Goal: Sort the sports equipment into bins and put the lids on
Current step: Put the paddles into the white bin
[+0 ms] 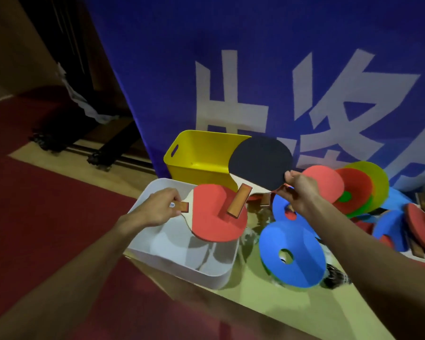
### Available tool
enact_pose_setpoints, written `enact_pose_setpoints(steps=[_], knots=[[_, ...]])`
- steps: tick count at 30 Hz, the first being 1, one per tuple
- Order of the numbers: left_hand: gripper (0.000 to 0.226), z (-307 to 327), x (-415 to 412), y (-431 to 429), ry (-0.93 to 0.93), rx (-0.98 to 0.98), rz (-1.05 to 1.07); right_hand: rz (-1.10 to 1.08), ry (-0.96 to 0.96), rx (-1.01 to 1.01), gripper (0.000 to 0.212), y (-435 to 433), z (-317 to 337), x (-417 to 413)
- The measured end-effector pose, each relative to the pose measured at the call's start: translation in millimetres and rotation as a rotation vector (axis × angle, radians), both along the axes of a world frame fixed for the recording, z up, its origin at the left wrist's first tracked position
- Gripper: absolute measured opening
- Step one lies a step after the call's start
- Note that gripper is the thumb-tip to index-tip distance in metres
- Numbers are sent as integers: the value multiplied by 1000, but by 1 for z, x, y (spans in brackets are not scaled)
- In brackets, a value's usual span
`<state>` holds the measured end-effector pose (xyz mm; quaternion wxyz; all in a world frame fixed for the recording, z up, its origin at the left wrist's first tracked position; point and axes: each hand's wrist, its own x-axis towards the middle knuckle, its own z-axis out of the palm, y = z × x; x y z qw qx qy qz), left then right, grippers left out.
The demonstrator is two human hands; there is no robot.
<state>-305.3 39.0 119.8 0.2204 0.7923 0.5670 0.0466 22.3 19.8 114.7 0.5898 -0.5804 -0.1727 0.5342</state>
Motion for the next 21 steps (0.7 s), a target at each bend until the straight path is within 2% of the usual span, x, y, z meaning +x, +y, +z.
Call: enact_pose_setpoints(steps=[4,8,12,17,21], knots=[[15,-23,-27,26,-26,-152,-30,-4,-155,-1,30,14,-7,-32],[15,-48,-49,52,-15,-248,-62,-46,-238,-17,16,18,-14,-48],[15,-80,-59,65,14,-360,-85,-49,-318,-46,15,15,-18,-63],[20,-124,-46,66,14,-420,27,-32,-412,-85,10,10,-26,-76],[26,-141,-36,69,53,-484,8,10,-476,-121,19,10,-29,-78]])
